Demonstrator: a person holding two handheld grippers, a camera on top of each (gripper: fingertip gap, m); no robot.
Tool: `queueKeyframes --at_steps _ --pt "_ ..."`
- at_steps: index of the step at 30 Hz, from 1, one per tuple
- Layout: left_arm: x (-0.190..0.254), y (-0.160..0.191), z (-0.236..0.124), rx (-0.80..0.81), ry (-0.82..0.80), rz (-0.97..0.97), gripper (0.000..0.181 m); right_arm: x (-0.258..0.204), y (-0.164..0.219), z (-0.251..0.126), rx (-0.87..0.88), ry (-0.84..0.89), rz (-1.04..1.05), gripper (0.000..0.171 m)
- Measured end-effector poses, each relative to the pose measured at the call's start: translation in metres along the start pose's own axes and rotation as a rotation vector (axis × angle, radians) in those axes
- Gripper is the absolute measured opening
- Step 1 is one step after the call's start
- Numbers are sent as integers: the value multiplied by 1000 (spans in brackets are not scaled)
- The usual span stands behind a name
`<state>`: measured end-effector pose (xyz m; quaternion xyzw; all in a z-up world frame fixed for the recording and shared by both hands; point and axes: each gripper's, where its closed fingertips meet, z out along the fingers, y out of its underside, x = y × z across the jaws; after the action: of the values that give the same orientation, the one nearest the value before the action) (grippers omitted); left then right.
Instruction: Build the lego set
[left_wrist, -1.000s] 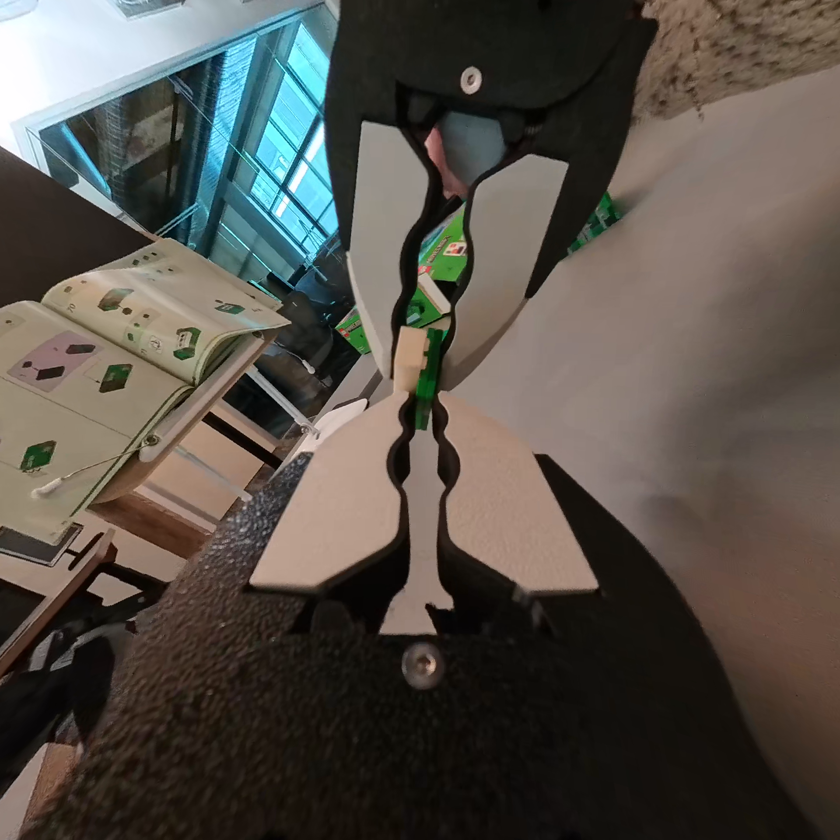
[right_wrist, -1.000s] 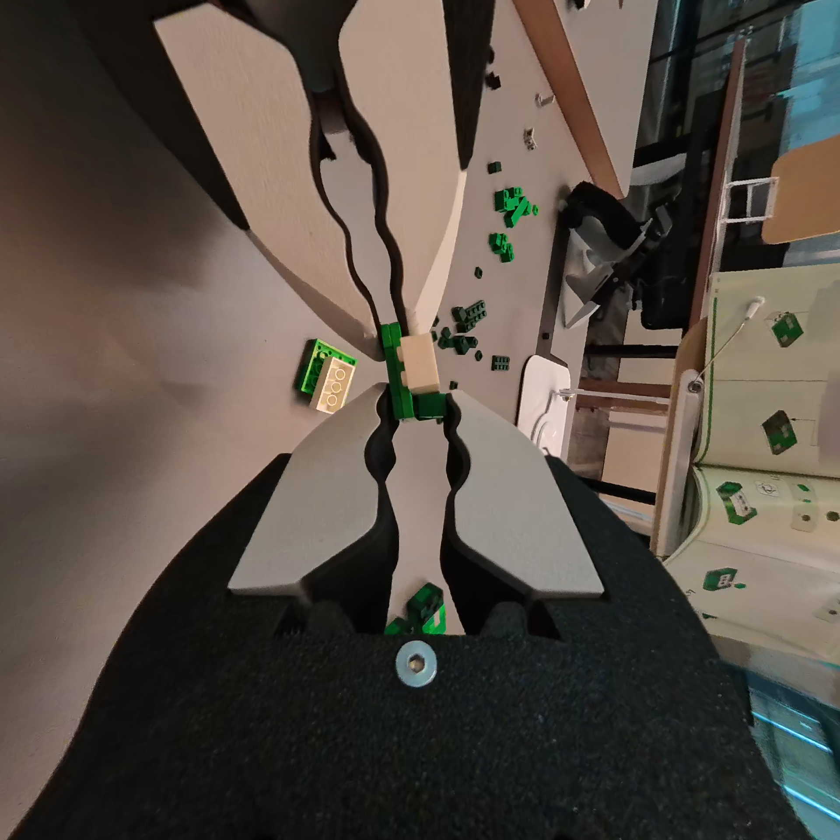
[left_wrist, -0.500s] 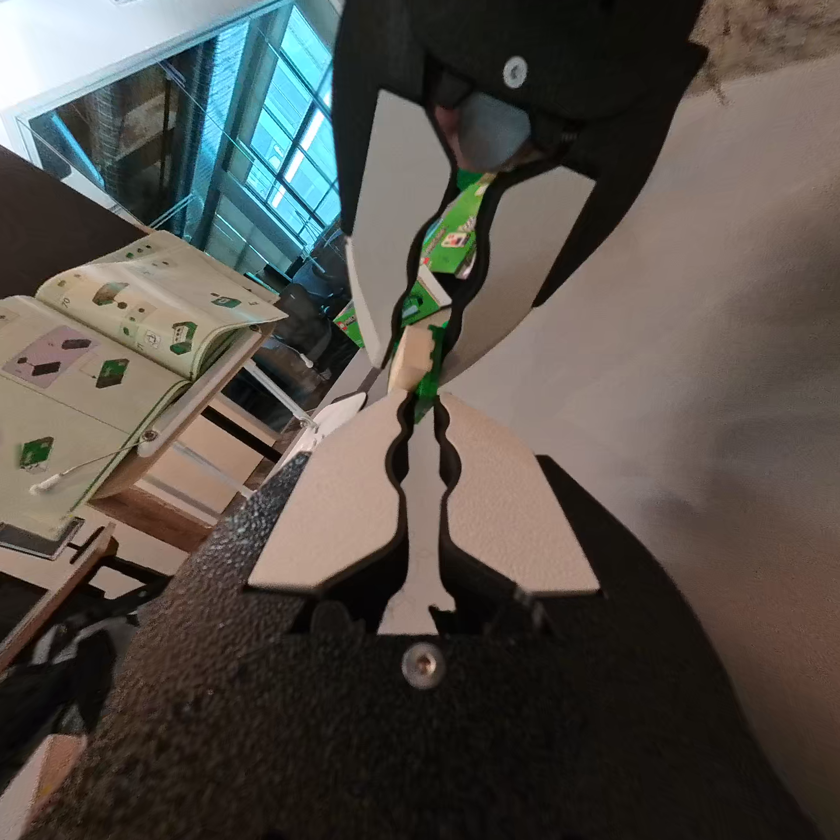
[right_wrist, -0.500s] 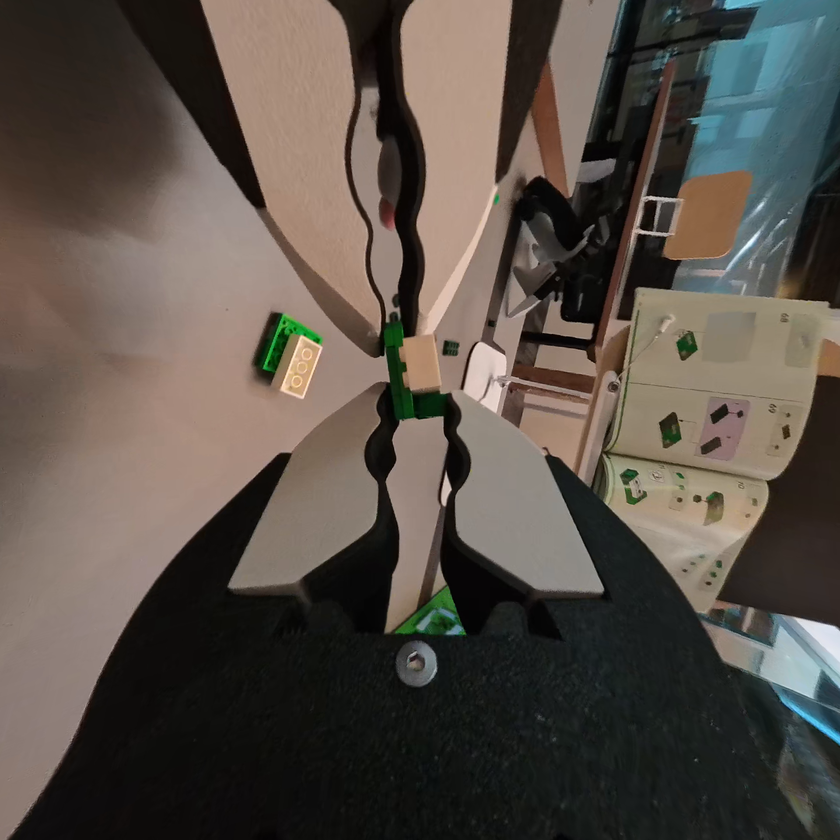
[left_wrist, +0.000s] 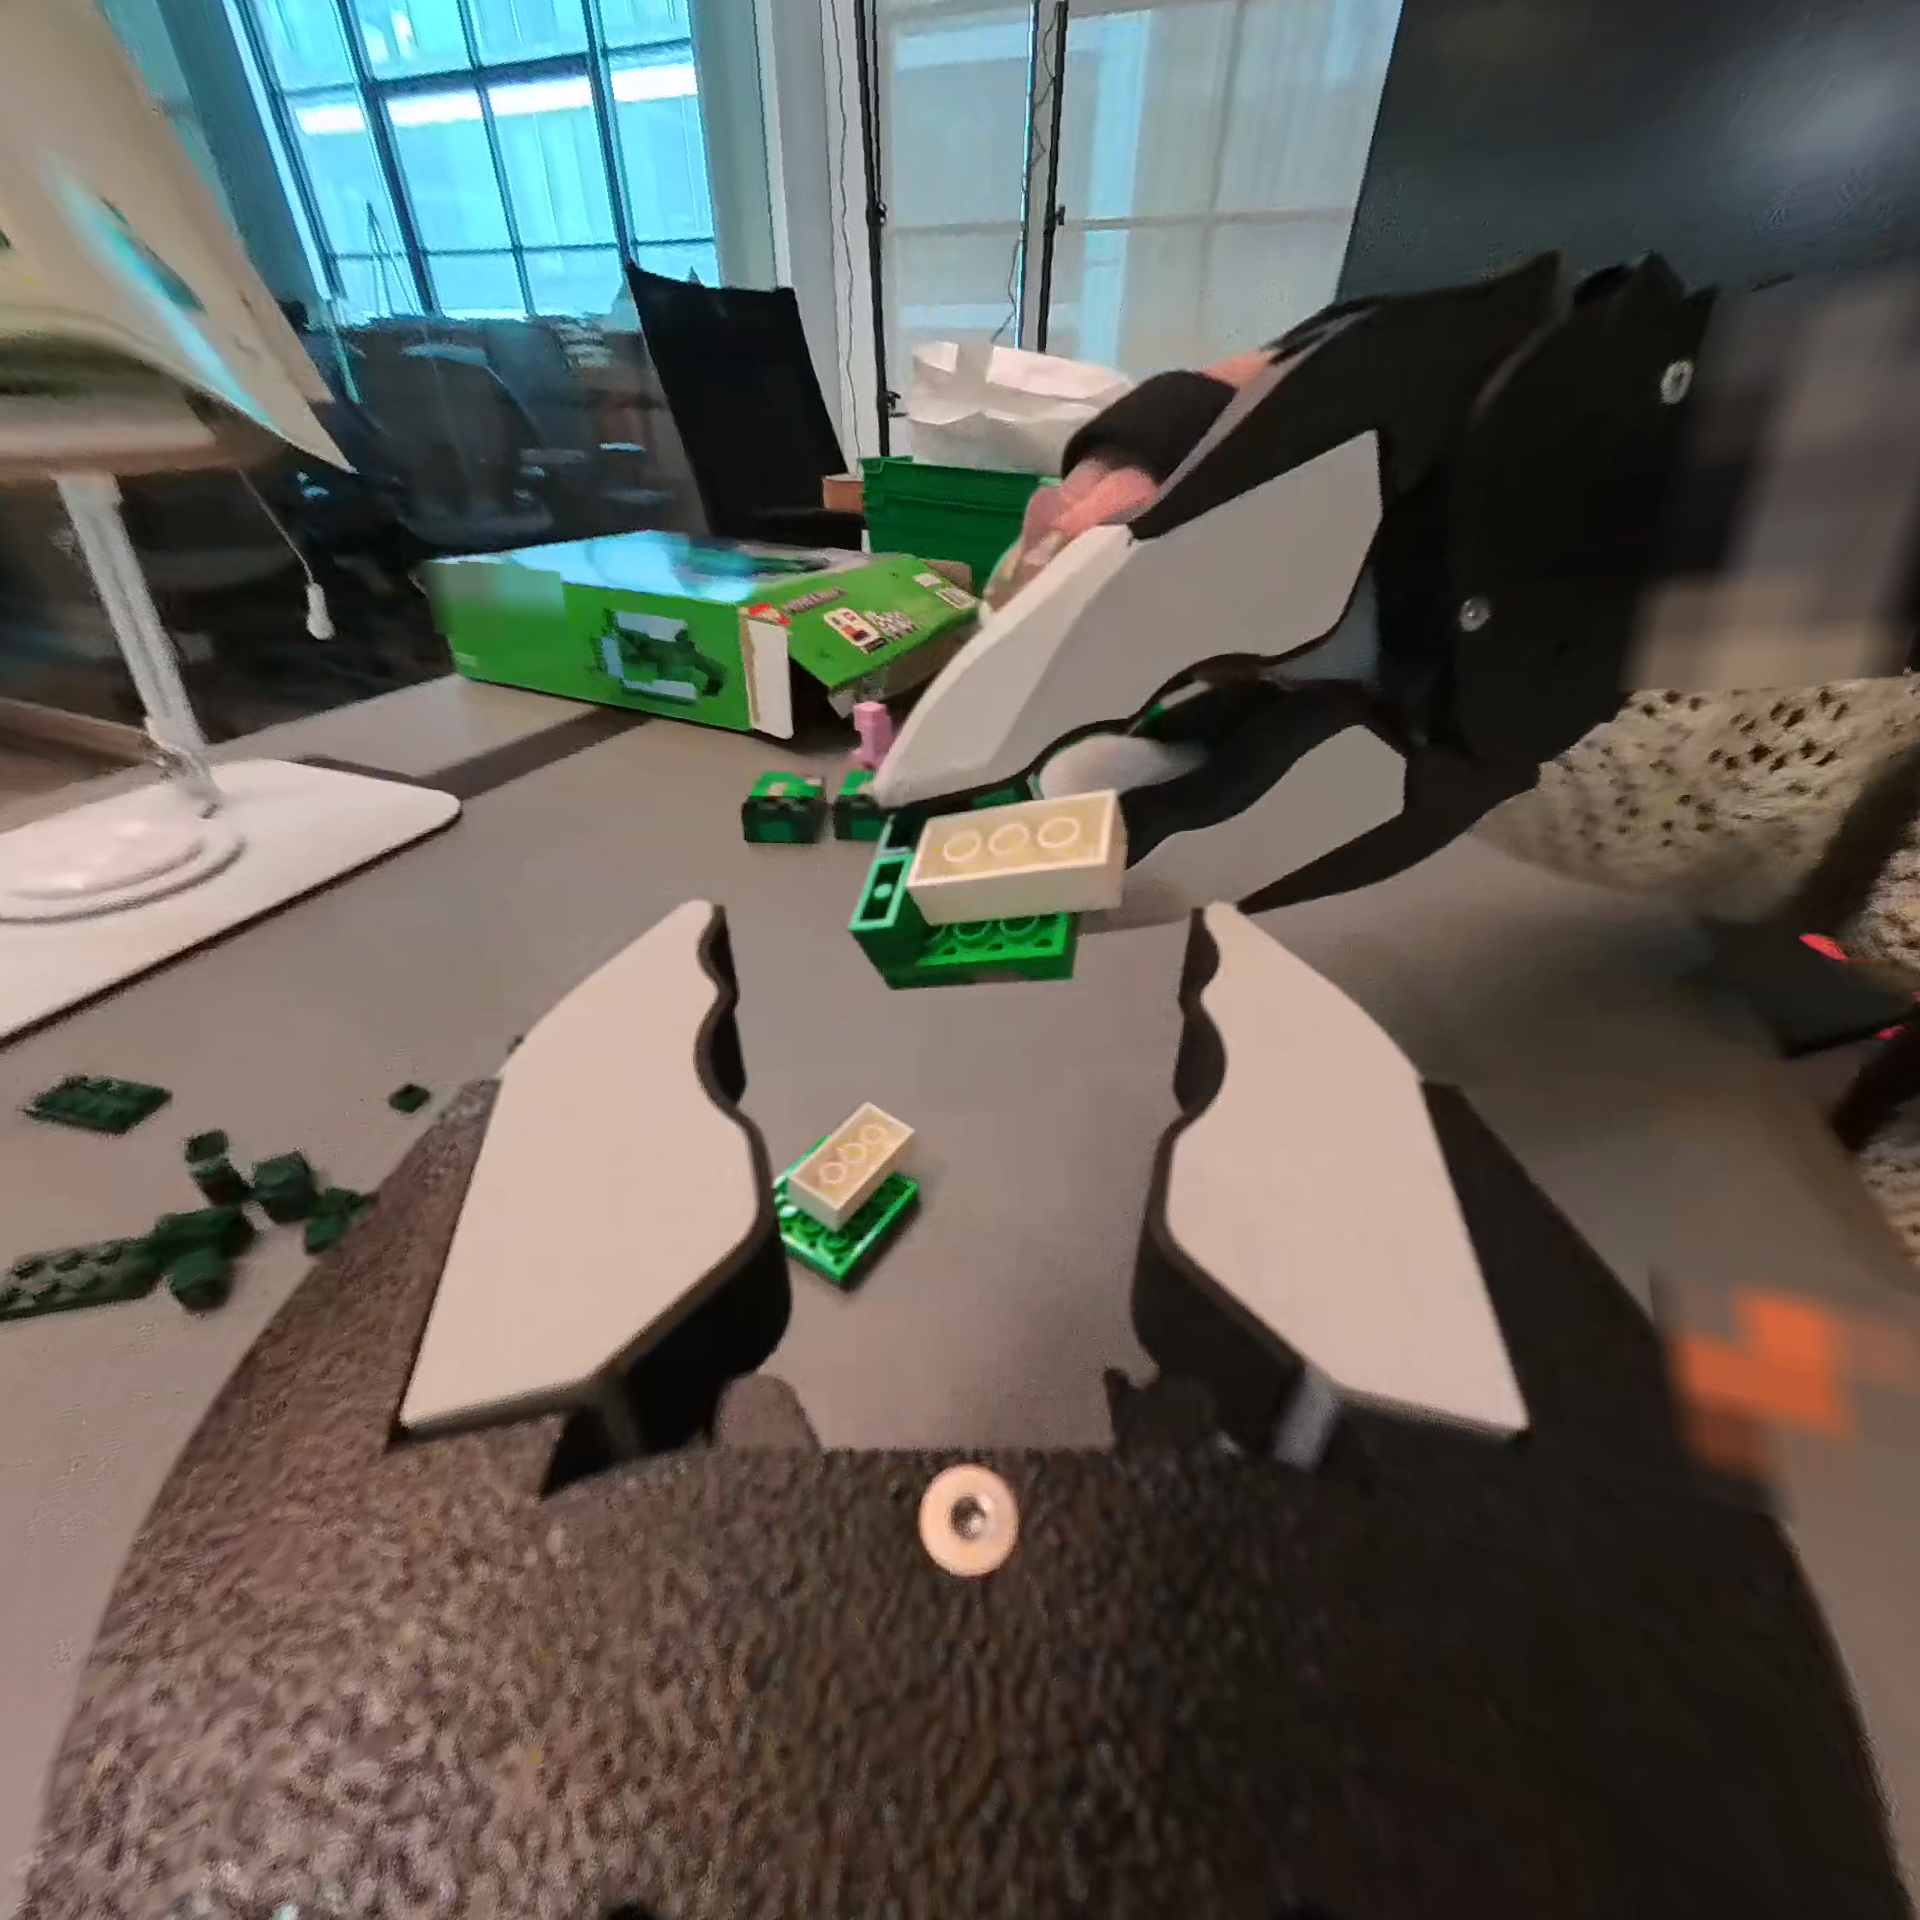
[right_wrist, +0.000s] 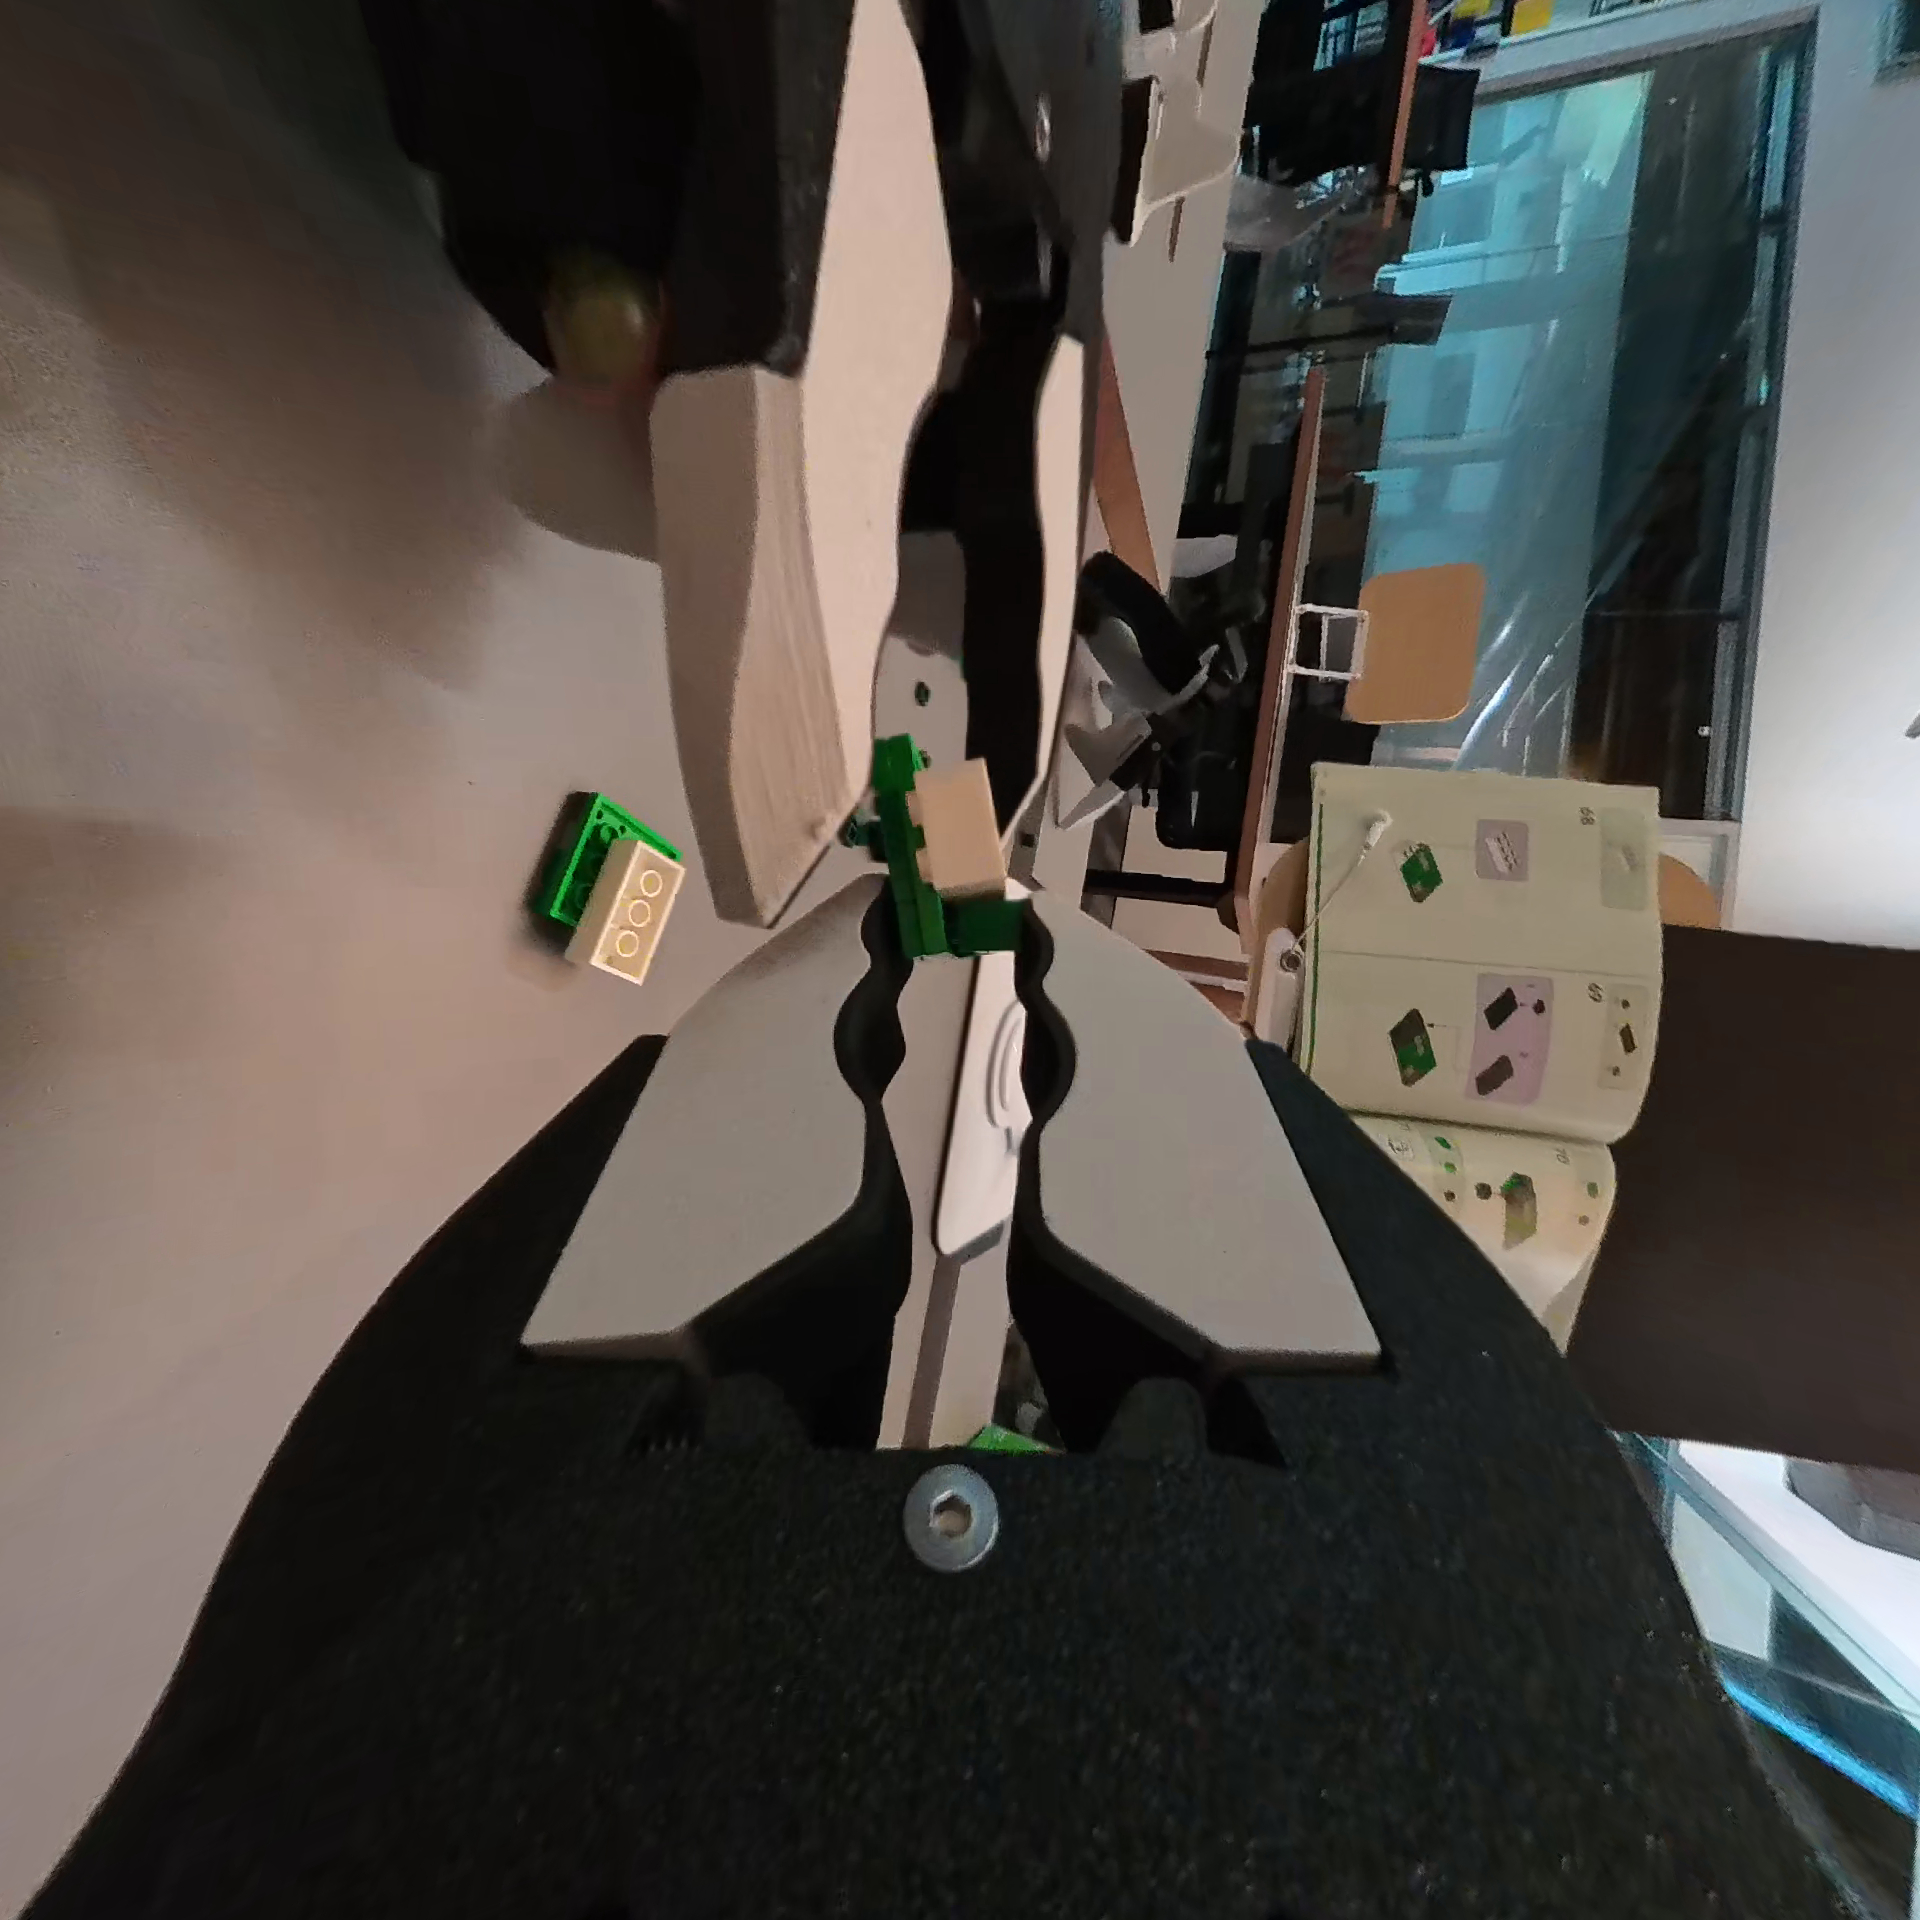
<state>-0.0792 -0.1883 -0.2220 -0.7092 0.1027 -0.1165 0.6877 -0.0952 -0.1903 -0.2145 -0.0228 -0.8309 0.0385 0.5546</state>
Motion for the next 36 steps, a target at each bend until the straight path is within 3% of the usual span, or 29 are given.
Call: queueKeyframes --at_steps 5,12,15,21,27,36 --pt "5 3 1 -16 51 -59 66 -4 -4 3 4 -24 -12 19" --pt "5 -8 -5 62 116 -195 63 -4 -8 3 21 -40 -13 19" --pt "6 -7 -5 45 118 -179 47 -5 -8 5 10 -42 -23 19" --pt "4 3 -2 -25 103 -195 47 -10 -3 8 -22 -47 -97 19" --pt "3 11 0 -84 67 -147 47 -10 0 10 -78 1 -342 19" --pt "6 15 3 -96 86 -162 46 -17 1 9 -71 -20 -302 20"
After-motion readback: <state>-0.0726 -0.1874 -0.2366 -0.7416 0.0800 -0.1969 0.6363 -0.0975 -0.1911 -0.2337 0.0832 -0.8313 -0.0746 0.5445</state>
